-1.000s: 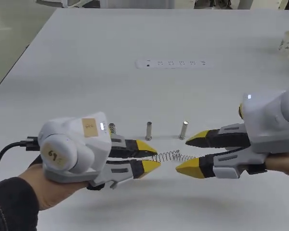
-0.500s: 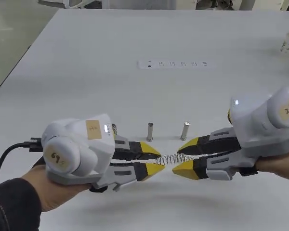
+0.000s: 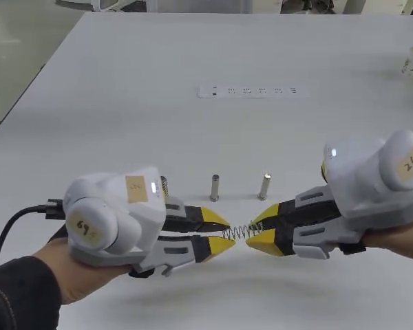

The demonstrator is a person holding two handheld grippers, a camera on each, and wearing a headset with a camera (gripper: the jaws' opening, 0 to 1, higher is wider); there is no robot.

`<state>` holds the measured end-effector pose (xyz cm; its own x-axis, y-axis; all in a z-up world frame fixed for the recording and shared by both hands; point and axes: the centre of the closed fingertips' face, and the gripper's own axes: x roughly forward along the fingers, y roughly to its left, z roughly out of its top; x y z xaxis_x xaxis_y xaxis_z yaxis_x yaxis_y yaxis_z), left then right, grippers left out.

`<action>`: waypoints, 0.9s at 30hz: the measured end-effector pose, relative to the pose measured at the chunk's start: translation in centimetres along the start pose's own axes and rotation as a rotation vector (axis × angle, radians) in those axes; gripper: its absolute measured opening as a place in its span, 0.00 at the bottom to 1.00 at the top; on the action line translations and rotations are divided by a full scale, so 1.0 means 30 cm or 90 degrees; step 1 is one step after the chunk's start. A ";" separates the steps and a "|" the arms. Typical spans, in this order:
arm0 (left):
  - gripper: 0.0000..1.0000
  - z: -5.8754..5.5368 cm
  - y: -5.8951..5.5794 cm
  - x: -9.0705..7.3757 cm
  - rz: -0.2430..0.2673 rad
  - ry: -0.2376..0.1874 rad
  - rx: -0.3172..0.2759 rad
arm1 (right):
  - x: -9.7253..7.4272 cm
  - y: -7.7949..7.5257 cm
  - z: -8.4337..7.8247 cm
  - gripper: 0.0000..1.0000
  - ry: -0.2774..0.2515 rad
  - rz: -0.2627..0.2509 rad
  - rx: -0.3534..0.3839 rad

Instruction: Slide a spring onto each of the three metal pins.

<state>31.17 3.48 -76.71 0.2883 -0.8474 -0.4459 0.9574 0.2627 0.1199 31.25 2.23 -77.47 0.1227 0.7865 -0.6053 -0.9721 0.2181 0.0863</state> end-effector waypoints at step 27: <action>0.06 -0.021 -0.003 0.017 0.003 -0.015 -0.039 | 0.012 0.032 0.064 0.14 0.069 0.023 -0.055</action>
<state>31.22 3.33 -77.51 0.2936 -0.8562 -0.4251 0.9535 0.2938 0.0666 30.75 3.83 -76.07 0.0696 0.7252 -0.6850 -0.9896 0.1371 0.0445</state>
